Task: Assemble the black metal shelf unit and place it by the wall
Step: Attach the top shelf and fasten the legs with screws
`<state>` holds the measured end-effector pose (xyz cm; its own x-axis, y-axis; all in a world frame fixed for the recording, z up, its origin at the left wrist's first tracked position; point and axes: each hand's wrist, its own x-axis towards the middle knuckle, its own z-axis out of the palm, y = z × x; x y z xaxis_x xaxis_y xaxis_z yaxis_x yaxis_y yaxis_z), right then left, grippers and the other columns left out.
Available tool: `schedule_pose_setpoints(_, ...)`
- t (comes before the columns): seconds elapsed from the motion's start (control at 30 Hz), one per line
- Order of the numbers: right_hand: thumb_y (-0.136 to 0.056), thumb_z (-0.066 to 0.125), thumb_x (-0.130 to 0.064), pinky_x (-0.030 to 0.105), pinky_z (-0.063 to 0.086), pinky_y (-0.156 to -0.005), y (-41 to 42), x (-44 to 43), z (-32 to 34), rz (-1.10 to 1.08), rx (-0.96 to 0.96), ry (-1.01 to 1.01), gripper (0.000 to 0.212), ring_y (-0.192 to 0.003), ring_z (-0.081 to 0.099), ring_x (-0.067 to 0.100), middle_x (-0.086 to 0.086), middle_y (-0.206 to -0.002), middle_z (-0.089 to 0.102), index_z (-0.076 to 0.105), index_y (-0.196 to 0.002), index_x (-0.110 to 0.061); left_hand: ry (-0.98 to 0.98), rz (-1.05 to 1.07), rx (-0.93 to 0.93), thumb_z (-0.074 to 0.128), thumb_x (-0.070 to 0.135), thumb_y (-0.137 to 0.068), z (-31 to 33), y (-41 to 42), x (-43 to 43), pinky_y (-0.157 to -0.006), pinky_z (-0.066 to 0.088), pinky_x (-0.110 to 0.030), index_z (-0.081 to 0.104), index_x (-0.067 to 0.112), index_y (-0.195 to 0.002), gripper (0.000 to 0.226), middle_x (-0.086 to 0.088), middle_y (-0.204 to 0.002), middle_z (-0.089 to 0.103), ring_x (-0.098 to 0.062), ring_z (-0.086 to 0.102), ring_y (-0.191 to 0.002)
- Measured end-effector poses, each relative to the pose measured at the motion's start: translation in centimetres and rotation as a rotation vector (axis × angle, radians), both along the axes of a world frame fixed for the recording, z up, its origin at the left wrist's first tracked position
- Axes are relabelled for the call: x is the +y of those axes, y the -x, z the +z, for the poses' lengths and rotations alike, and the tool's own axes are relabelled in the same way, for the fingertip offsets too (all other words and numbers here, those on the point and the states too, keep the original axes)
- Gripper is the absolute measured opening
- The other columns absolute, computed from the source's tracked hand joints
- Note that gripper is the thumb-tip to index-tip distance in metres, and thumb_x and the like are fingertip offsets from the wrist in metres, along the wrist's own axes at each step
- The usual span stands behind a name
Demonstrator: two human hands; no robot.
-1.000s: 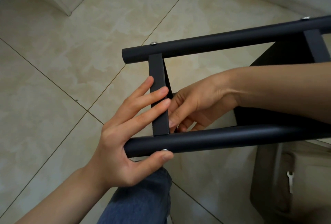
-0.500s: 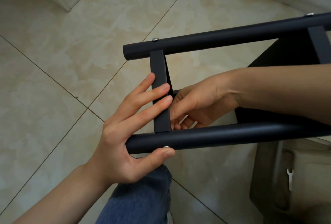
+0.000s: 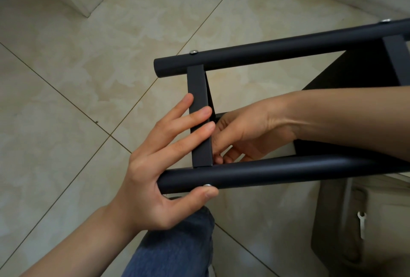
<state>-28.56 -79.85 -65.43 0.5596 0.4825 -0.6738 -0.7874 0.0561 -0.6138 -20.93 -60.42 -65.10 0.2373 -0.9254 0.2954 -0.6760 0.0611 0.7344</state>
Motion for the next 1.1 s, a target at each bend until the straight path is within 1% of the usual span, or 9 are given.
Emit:
schedule_pose_setpoints(0.07,-0.085,0.066,-0.023,0.03,0.045,-0.079,-0.1,-0.1,0.4,0.023,-0.005,0.005,0.013,-0.073,0.053,0.012,0.0,-0.077,0.06,0.071,-0.074,-0.018,-0.001,0.001,0.002,0.058,0.045,-0.096,0.0,0.0,0.0,-0.12,0.03,-0.043,0.052,-0.006,-0.129,0.061,-0.019,-0.144,0.047,-0.037,0.032,-0.149)
schedule_pose_setpoints(0.13,-0.074,0.068,-0.028,0.033,0.044,-0.083,-0.2,-0.5,0.8,0.049,0.001,0.012,0.01,-0.077,0.054,0.013,-0.001,-0.079,0.061,0.073,-0.07,-0.02,-0.002,0.003,0.003,0.059,0.045,-0.095,0.0,0.0,0.0,-0.12,0.03,-0.043,0.052,-0.005,-0.13,0.061,-0.018,-0.145,0.047,-0.037,0.032,-0.149)
schedule_pose_setpoints(0.27,-0.085,0.065,-0.029,0.035,0.045,-0.088,-0.2,-0.7,0.9,0.088,0.024,0.048,0.012,-0.089,0.054,0.016,-0.002,-0.08,0.062,0.071,-0.081,-0.02,0.0,0.0,-0.001,0.059,0.044,-0.095,0.0,0.0,0.0,-0.119,0.03,-0.044,0.052,-0.006,-0.129,0.061,-0.019,-0.144,0.048,-0.038,0.032,-0.149)
schedule_pose_setpoints(0.37,-0.095,0.058,-0.03,0.033,0.046,-0.086,-0.2,-0.2,0.4,0.078,0.038,0.088,0.023,-0.084,0.056,0.014,-0.004,-0.074,0.061,0.067,-0.077,-0.019,0.002,0.003,-0.001,0.058,0.045,-0.096,0.0,0.0,0.0,-0.119,0.031,-0.043,0.053,-0.007,-0.128,0.062,-0.02,-0.144,0.048,-0.038,0.033,-0.148)
schedule_pose_setpoints(0.47,-0.096,0.057,-0.031,0.034,0.046,-0.087,-0.1,0.1,0.2,0.064,0.036,0.07,0.02,-0.088,0.057,0.015,-0.004,-0.079,0.062,0.067,-0.083,-0.019,0.004,0.003,-0.004,0.058,0.046,-0.096,0.0,-0.1,0.0,-0.119,0.031,-0.043,0.052,-0.006,-0.128,0.062,-0.02,-0.143,0.048,-0.038,0.032,-0.148)
schedule_pose_setpoints(0.57,-0.088,0.064,-0.028,0.032,0.047,-0.083,-0.1,-0.2,0.5,0.053,0.01,0.03,0.012,-0.082,0.058,0.013,-0.003,-0.081,0.064,0.071,-0.086,-0.019,0.007,0.002,-0.002,0.058,0.045,-0.095,0.0,0.0,0.0,-0.12,0.03,-0.043,0.052,-0.005,-0.129,0.061,-0.02,-0.143,0.048,-0.038,0.032,-0.148)
schedule_pose_setpoints(0.67,-0.074,0.068,-0.03,0.026,0.046,-0.075,-0.3,-1.1,1.1,0.051,0.002,0.012,0.011,-0.072,0.054,0.009,-0.002,-0.078,0.064,0.075,-0.075,-0.02,0.006,0.004,-0.001,0.058,0.045,-0.096,0.1,0.0,-0.1,-0.12,0.03,-0.042,0.052,-0.005,-0.129,0.061,-0.019,-0.144,0.048,-0.036,0.032,-0.149)
schedule_pose_setpoints(0.8,-0.077,0.069,-0.022,0.024,0.045,-0.072,-0.2,-1.5,1.0,0.071,0.005,0.003,0.006,-0.073,0.053,0.011,-0.001,-0.077,0.064,0.073,-0.074,-0.018,0.005,0.003,-0.01,0.057,0.046,-0.096,0.1,0.0,-0.1,-0.12,0.03,-0.042,0.052,-0.004,-0.13,0.06,-0.018,-0.143,0.049,-0.036,0.032,-0.149)
schedule_pose_setpoints(1.1,-0.079,0.067,-0.021,0.024,0.042,-0.073,-0.3,-1.1,0.6,0.054,0.036,-0.041,0.009,-0.07,0.05,0.01,0.001,-0.074,0.057,0.073,-0.075,-0.015,0.014,0.002,-0.021,0.058,0.046,-0.095,0.0,0.0,-0.2,-0.119,0.031,-0.043,0.053,-0.004,-0.129,0.06,-0.019,-0.143,0.049,-0.037,0.032,-0.148)
